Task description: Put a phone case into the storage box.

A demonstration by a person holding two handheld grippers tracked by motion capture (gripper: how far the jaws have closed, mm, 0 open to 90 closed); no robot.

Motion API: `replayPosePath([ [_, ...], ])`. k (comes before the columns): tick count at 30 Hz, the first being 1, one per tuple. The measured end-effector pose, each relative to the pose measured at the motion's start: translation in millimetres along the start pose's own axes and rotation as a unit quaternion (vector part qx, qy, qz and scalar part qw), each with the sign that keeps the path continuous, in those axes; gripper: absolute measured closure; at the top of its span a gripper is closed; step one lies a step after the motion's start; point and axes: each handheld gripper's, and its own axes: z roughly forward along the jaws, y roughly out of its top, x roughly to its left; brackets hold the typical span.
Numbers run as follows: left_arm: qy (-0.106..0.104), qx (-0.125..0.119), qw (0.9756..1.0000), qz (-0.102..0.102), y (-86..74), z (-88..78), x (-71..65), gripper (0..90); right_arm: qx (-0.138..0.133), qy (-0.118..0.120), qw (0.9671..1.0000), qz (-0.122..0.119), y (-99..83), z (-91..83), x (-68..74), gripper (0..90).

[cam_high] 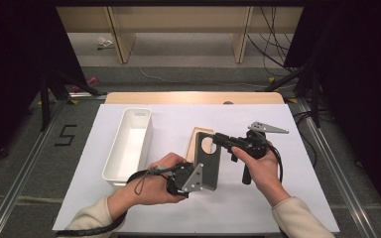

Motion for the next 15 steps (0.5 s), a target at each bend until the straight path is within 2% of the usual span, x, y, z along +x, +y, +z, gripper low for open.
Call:
replayPosePath([
  [2, 0.017, -0.023, 0.9989, -0.036, -3.3, -3.9, 6.7, 47.4, -0.004, -0.001, 1.0, -0.001, 0.9, -1.5, -0.7, 80.4],
  [4, 0.039, -0.043, 0.9956, -0.073, -6.7, -6.2, 12.1, 40.8, -0.005, -0.002, 1.0, -0.003, 1.5, -2.8, -0.9, 80.3],
  [6, 0.053, -0.06, 0.9904, -0.113, -9.9, -7.6, 17.5, 36.7, -0.007, -0.002, 0.9999, -0.007, 1.8, -3.4, -1.0, 80.3],
  [8, 0.059, -0.076, 0.984, -0.149, -13.3, -8.3, 22.5, 34.0, -0.007, -0.003, 0.9999, -0.012, 1.8, -3.6, -1.0, 80.3],
  [10, 0.067, -0.093, 0.9756, -0.187, -16.8, -8.7, 27.1, 30.8, -0.006, -0.004, 0.9998, -0.019, 1.7, -3.5, -0.7, 80.3],
  [11, 0.072, -0.103, 0.97, -0.208, -18.6, -8.9, 29.2, 29.5, -0.006, -0.003, 0.9997, -0.021, 1.7, -3.5, -0.3, 80.3],
  [15, 0.087, -0.14, 0.9447, -0.284, -26.2, -10.1, 36.8, 29.0, -0.007, 0.002, 0.9994, -0.033, 1.9, -2.8, 1.5, 80.3],
])
